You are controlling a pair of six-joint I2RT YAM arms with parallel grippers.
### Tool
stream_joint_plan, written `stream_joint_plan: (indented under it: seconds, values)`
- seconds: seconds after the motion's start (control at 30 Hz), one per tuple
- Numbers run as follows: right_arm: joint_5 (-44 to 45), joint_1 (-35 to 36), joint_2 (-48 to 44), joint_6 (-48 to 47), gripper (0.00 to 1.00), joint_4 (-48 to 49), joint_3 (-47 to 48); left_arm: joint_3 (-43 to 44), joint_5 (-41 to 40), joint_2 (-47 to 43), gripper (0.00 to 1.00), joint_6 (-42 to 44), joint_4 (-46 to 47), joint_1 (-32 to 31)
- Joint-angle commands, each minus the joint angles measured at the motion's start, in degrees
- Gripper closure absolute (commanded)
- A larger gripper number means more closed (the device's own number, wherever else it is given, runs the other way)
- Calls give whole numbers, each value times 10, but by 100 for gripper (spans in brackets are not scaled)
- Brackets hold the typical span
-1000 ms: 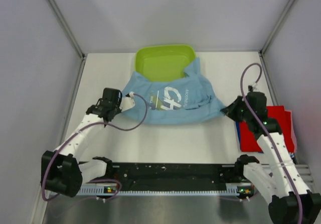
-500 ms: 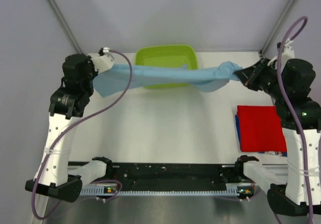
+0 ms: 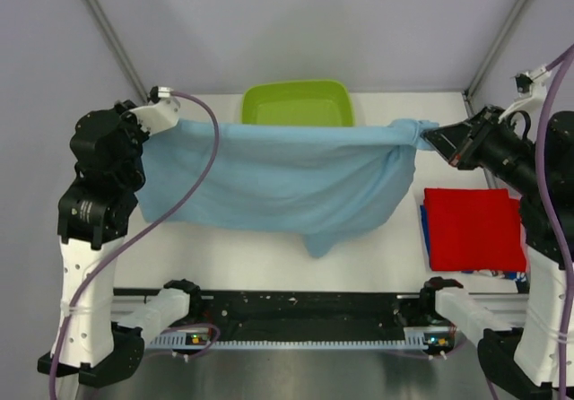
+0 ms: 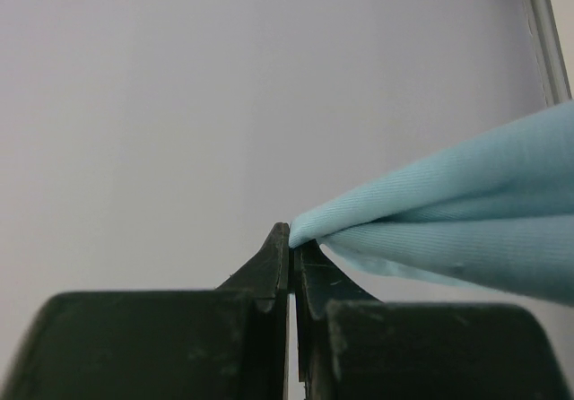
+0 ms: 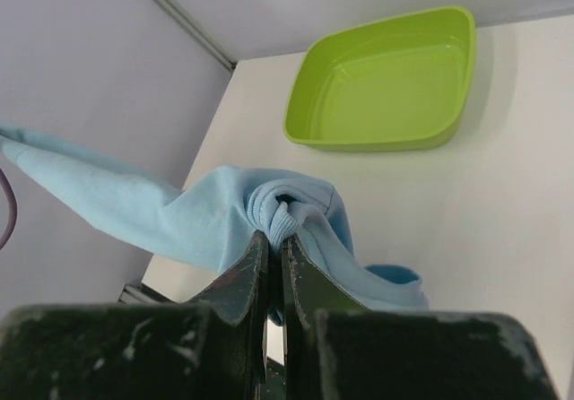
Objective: Fold and stack the t-shirts
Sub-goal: Fold the flattened tshirt in 1/3 of the way
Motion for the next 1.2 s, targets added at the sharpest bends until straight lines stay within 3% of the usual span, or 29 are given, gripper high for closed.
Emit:
stream_joint_plan:
  seconds: [0.0, 0.13, 0.27, 0.57, 0.7, 0.93, 1.07, 1.17]
  values:
    - [-7, -6, 49, -22, 100, 27, -13, -29, -14, 18, 100, 9, 49, 5]
    - [-19, -6, 115, -16, 100, 74, 3, -66, -4, 43, 100, 10, 101, 5]
    - [-24, -6, 163, -10, 100, 82, 60, -47, -3, 76, 100, 10, 130, 8]
    - [-35, -6, 52, -51, 100, 11, -11, -56, 19, 45, 100, -13, 96, 24]
    - [8, -6, 15, -77, 100, -59, -28, -103, 33, 16, 100, -40, 64, 30]
    - [-24, -7, -108, -19, 100, -69, -316, -238, 150, -50, 100, -90, -84, 31]
    - [-88, -7, -175, 39, 100, -65, -534, -425, 186, -109, 100, -76, -104, 31]
    - [-116, -6, -241, 77, 100, -99, -635, -547, 169, -159, 100, -63, -118, 31]
